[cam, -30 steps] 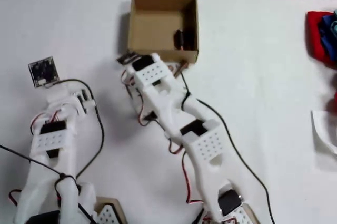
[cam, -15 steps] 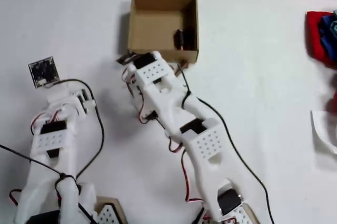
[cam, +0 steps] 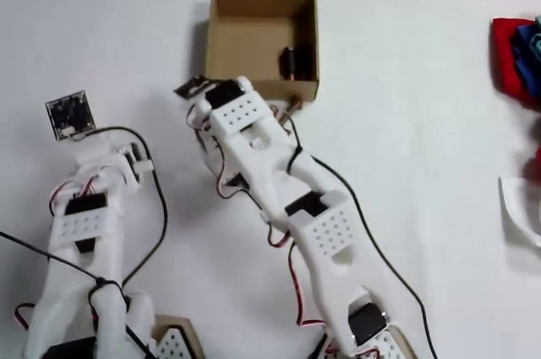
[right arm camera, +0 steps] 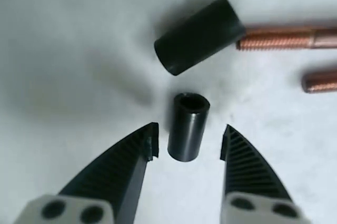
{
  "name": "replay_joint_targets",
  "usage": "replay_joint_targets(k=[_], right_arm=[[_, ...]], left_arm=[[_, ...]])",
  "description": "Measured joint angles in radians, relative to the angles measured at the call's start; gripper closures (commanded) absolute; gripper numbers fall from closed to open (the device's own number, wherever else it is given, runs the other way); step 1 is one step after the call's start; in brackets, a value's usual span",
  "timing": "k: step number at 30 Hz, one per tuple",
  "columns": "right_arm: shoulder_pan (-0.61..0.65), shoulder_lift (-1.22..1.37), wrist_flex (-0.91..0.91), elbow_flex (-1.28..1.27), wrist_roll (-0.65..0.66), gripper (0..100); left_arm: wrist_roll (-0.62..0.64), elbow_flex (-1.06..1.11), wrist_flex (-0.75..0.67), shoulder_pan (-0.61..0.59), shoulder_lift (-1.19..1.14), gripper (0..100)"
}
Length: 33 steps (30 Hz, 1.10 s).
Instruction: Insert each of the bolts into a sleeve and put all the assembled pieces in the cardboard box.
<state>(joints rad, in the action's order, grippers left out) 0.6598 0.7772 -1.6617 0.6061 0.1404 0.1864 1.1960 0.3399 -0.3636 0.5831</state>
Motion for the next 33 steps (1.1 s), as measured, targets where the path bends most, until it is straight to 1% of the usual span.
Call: replay_joint_targets(k=[2, 5, 6, 12, 17, 25, 27, 29, 31, 33], right_arm=[[-0.003, 0.000, 0.005, 0.000, 0.000, 85.8], [-0.003, 0.000, 0.038, -0.005, 0.000, 96.4], [-0.003, 0.000, 0.040, -0.008, 0.000, 98.5], [-0.003, 0.000, 0.052, -0.008, 0.000, 88.0], [-0.002, 0.006, 0.052, -0.008, 0.000, 85.1], [0.003, 0.091, 0.018, 0.011, 0.000, 85.4], [0.003, 0.097, 0.018, 0.017, 0.000, 89.2], [0.003, 0.100, 0.014, 0.031, 0.000, 99.2], [-0.003, 0.106, 0.012, 0.046, 0.000, 97.0], [-0.014, 0.110, -0.003, 0.078, 0.000, 97.6]], left_arm=[[0.000, 0.000, 0.000, 0.000, 0.000, 83], [0.000, 0.000, 0.000, 0.000, 0.000, 83], [0.000, 0.000, 0.000, 0.000, 0.000, 83], [0.000, 0.000, 0.000, 0.000, 0.000, 83], [0.000, 0.000, 0.000, 0.000, 0.000, 83], [0.000, 0.000, 0.000, 0.000, 0.000, 83], [0.000, 0.000, 0.000, 0.000, 0.000, 83], [0.000, 0.000, 0.000, 0.000, 0.000, 83], [0.000, 0.000, 0.000, 0.000, 0.000, 83], [0.000, 0.000, 0.000, 0.000, 0.000, 83]])
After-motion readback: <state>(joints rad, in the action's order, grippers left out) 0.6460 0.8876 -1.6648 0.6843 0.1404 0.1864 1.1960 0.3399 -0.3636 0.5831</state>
